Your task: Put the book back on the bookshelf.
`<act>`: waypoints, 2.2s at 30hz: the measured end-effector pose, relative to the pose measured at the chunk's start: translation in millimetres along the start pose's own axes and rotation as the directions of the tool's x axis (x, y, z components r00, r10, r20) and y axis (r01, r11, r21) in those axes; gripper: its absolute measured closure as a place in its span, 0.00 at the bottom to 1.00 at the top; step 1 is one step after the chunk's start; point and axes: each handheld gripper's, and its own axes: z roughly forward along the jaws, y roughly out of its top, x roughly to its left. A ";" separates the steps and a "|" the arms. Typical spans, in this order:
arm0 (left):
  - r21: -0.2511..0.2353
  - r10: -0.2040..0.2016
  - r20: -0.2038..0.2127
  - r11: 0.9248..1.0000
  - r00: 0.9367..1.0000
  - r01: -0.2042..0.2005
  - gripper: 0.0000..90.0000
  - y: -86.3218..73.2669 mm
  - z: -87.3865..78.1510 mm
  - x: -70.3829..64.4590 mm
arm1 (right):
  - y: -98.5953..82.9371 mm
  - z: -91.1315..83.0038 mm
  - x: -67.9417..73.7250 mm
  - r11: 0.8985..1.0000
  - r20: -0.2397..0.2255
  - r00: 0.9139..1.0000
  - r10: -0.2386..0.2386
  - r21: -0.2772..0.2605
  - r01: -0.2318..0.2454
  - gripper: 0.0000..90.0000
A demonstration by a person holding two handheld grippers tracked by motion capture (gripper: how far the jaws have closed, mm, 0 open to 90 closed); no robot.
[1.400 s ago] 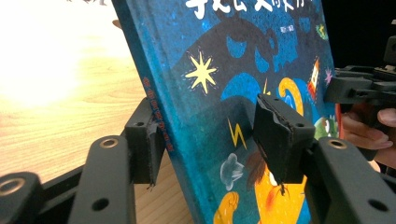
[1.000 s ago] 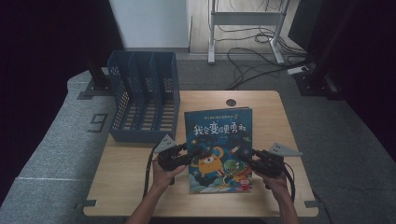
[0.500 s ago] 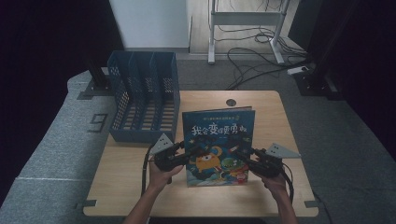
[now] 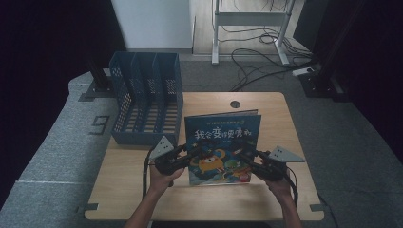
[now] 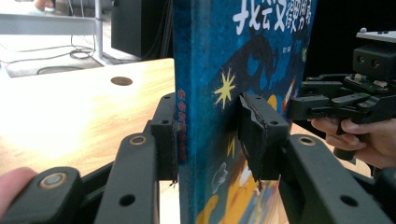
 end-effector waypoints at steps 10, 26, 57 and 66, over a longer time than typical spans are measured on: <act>0.010 0.007 0.009 1.000 1.000 -0.007 0.63 -0.3 -2.1 -0.1 | -0.7 2.9 3.5 0.999 0.014 0.999 -0.042 -0.007 0.042 0.60; -0.020 0.045 0.031 0.999 0.999 -0.044 0.69 -3.9 -7.8 -5.6 | -2.3 1.3 2.9 0.999 -0.001 0.999 -0.040 -0.014 0.040 0.56; -0.076 0.071 0.076 0.995 0.995 -0.065 0.76 2.5 -9.7 -13.2 | -0.8 2.9 9.0 0.996 0.053 0.995 -0.087 0.004 0.087 0.45; -0.076 0.083 0.094 0.994 0.992 -0.076 0.79 3.8 -10.6 -16.0 | -2.3 2.5 11.3 0.995 0.100 0.990 -0.097 0.025 0.095 0.42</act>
